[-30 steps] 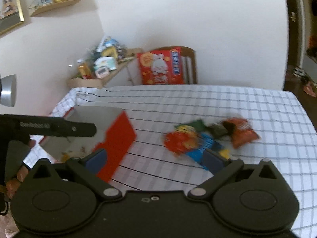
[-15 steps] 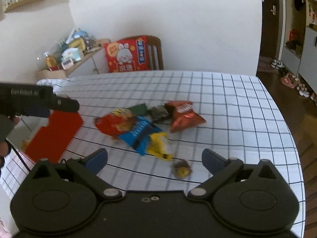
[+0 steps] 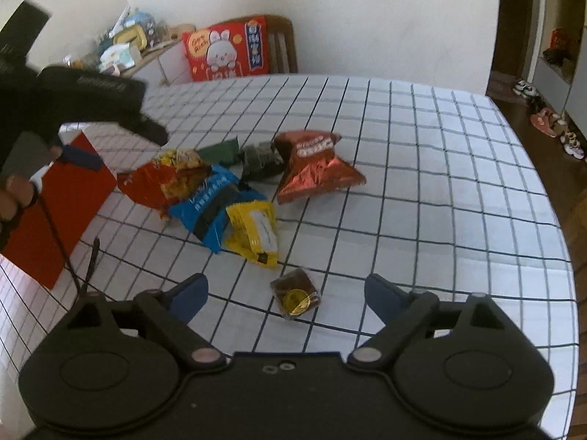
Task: Organize snacks
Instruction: 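Move both tools back toward the snack pile, left tool reaching the red chip bag, then grasp the red-yellow chip bag with the left tool while the right tool grasps the gold chocolate square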
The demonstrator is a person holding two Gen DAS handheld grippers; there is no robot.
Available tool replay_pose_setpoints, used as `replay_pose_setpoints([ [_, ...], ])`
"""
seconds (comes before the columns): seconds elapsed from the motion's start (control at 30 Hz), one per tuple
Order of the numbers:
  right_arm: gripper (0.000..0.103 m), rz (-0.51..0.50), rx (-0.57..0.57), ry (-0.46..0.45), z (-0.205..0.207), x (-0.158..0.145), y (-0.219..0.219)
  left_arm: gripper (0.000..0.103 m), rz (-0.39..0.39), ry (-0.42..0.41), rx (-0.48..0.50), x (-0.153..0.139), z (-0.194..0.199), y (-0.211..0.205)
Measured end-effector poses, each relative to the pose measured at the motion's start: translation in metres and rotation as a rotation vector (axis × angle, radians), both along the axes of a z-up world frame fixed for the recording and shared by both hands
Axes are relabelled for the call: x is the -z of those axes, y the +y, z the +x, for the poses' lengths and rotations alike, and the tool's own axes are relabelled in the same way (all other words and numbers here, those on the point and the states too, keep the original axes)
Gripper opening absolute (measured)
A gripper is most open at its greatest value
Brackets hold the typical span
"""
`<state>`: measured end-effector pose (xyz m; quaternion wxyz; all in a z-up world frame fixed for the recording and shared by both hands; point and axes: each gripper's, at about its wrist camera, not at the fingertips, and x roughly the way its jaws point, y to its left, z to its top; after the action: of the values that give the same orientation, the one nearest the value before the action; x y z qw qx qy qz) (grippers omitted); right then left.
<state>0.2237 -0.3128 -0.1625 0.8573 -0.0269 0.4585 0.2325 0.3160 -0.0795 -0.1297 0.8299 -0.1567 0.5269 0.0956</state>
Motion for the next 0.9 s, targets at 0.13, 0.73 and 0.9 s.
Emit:
replay_pose_setpoints([
  [0.13,0.088,-0.007,-0.018,0.027,0.007,0.011,0.005,0.102,-0.007,0.034,-0.010,0.012,0.017,-0.002],
  [0.73,0.068,-0.056,-0.059,0.061,0.022,0.043,0.021,0.088,-0.104,0.149,-0.043,0.052,0.035,0.009],
  [0.9,0.049,-0.089,-0.063,0.029,0.020,0.043,0.022,0.075,-0.101,0.130,-0.039,0.046,0.032,0.009],
])
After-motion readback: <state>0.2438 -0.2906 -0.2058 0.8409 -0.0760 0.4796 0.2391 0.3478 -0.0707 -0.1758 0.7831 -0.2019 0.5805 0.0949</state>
